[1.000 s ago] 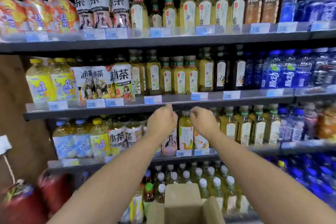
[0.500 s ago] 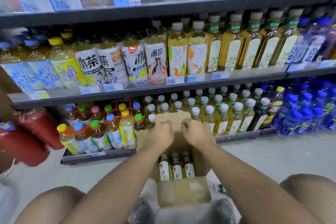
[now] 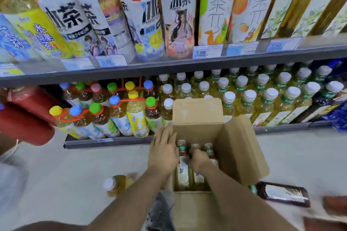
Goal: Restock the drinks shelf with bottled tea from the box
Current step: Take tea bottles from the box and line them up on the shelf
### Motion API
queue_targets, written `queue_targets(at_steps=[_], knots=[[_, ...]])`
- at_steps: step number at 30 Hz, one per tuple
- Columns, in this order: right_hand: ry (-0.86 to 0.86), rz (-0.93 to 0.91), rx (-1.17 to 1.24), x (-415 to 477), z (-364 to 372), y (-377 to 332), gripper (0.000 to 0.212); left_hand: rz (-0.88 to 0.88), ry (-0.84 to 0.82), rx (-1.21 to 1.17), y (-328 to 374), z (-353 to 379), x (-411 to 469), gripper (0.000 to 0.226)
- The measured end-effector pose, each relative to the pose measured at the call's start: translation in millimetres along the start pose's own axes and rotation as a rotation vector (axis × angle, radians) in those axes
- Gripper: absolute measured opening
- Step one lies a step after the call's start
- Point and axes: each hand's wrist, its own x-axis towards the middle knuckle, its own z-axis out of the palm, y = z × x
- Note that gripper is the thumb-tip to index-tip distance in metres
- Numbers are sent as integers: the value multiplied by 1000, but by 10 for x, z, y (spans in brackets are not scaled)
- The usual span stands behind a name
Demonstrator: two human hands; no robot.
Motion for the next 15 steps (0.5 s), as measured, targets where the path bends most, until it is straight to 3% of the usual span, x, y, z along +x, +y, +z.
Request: queue_targets(at_steps=[5, 8, 9, 15], knots=[[-141, 115, 233, 275, 276, -54, 64, 10, 184, -100, -48, 141, 21, 50], [-239, 183, 372, 418, 292, 9, 111, 6, 176, -108, -60, 185, 34, 52], [-265, 211, 403, 428, 256, 28, 116, -2, 159, -111, -60, 191, 35, 53], [-288, 298, 505, 302, 203, 98, 100, -6, 96, -119, -62, 191, 5, 48]])
